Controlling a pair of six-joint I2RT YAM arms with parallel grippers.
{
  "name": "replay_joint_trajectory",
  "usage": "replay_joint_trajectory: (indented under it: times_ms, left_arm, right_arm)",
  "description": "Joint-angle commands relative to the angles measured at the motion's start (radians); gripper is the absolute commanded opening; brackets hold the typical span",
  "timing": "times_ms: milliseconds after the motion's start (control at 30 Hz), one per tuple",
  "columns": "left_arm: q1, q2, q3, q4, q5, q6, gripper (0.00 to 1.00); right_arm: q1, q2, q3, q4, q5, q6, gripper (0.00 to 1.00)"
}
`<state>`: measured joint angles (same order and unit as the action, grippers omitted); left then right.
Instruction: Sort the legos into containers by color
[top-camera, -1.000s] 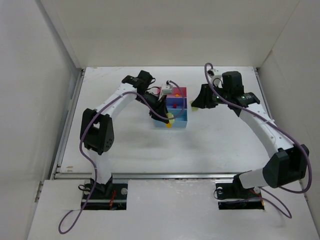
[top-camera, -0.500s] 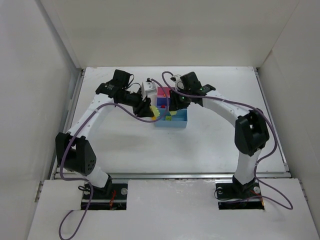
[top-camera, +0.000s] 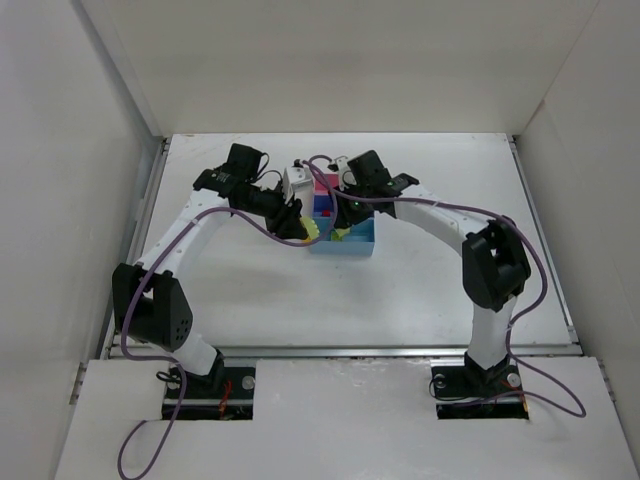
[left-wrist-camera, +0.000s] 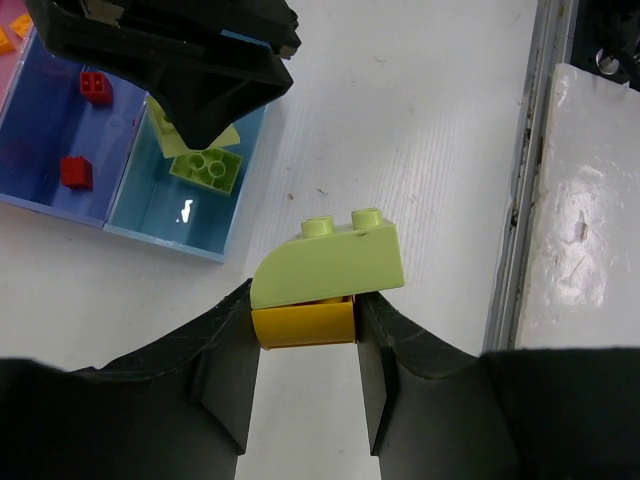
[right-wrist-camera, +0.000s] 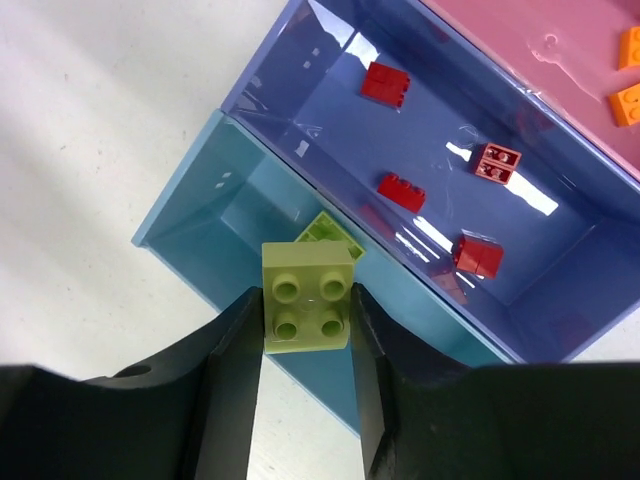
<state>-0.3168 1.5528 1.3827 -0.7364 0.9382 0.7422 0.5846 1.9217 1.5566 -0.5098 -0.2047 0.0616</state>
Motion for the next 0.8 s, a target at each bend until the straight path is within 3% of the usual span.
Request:
replay_joint_trajectory:
  times_ms: [0, 33, 167, 367, 433, 600, 633, 700, 733, 767]
  left_arm:
    - [0.005, -0.023, 0.018, 0.015, 0.033, -0.014, 0.0]
    - [0.005, -0.023, 0.018, 0.015, 0.033, -0.014, 0.0]
    - [0.005, -0.023, 0.018, 0.015, 0.033, -0.014, 0.0]
    - [0.005, -0.023, 0.018, 0.015, 0.033, -0.014, 0.0]
    - [0.005, -0.023, 0.018, 0.015, 0.042, -0.014, 0.0]
    - [0.005, -0.013, 0.038, 0.003, 0.08, 0.009, 0.0]
    - [0.005, -0.013, 0.053, 0.003, 0.096, 0.019, 0.0]
    - [0.005, 0.013, 0.078, -0.008, 0.126, 0.029, 0.0]
    - [0.005, 0.013, 0.088, -0.018, 0.155, 0.029, 0.0]
    - [0.005, 0.039, 0.113, -0.018, 0.165, 0.029, 0.0]
  right_arm:
    - [0.008, -0.007, 0.016, 0.01, 0.019, -0.036, 0.44]
    - [0.008, -0.018, 0.016, 0.01, 0.019, -0.036, 0.53]
    - [0.008, -0.038, 0.007, 0.01, 0.028, -0.036, 0.68]
    - [0.008, -0.075, 0.025, -0.003, 0.019, -0.025, 0.71]
    - [-0.018, -0.104, 0.016, -0.003, -0.047, -0.014, 0.71]
    - [-0.124, -0.302, -0.13, 0.196, -0.365, 0.018, 0.84]
    - [-0.153, -0.329, -0.162, 0.236, -0.495, 0.029, 0.86]
    - [-0.166, -0.383, -0.24, 0.304, -0.603, 0.041, 0.91]
    - [-0.166, -0.383, -0.25, 0.323, -0.692, 0.041, 0.99]
    - [-0.166, -0.383, -0.25, 0.323, -0.738, 0.041, 0.99]
